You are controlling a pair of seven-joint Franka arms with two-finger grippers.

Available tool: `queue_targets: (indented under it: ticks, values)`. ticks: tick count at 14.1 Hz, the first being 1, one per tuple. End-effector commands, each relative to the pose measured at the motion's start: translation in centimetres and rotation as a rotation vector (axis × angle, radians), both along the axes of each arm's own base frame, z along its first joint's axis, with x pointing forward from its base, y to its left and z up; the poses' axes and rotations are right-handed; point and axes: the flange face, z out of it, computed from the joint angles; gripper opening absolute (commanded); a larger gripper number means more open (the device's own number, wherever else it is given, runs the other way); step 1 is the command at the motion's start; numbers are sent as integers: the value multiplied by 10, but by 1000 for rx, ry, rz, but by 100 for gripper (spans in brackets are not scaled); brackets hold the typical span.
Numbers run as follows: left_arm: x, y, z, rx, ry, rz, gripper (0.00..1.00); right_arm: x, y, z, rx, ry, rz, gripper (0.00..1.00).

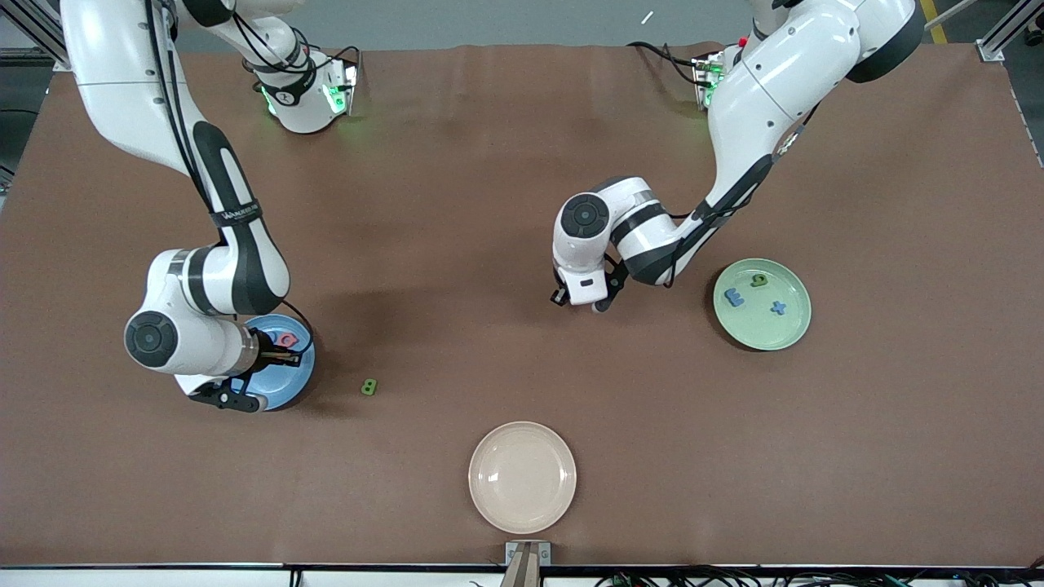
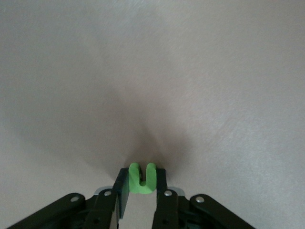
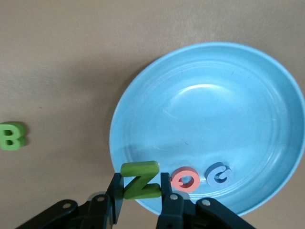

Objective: Sort uppercase to blue plate, lowercase to green plate
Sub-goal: 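Grasp the u with the left gripper while the right gripper drops Z in blue, then drop the u into the green plate while the right gripper reaches the B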

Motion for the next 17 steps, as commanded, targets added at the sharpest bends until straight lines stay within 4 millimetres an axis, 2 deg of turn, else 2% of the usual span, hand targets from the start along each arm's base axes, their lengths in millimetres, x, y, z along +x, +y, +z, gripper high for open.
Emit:
queue_targets:
  ticks: [1, 3, 7, 9, 11, 12, 13, 14, 17]
  values:
    - [19, 28, 32, -2, -27, -64, 15, -7, -1, -17, -6, -20, -8, 1]
    - [31, 59, 51, 6, -46, -167, 15, -8, -5, -25, -7, -16, -12, 2]
    - [49, 145, 78, 15, -56, -317, 13, -10, -4, -32, -10, -7, -12, 3]
    - [55, 196, 82, 9, -42, -392, 13, -10, -5, -34, -10, -4, -13, 4]
    - [58, 242, 77, 13, -23, -465, 13, -10, -11, -36, -11, -1, -22, 7]
    - [59, 265, 72, 18, -11, -500, 13, -10, -10, -36, -11, 1, -21, 15]
    - [60, 282, 69, 28, -7, -537, 14, -10, -12, -36, -12, 1, -23, 46]
    - [62, 300, 66, 37, -2, -560, 14, -10, -11, -35, -12, 1, -23, 99]
    - [63, 335, 56, 62, 3, -634, 14, -8, -5, -24, -8, -3, -15, 100]
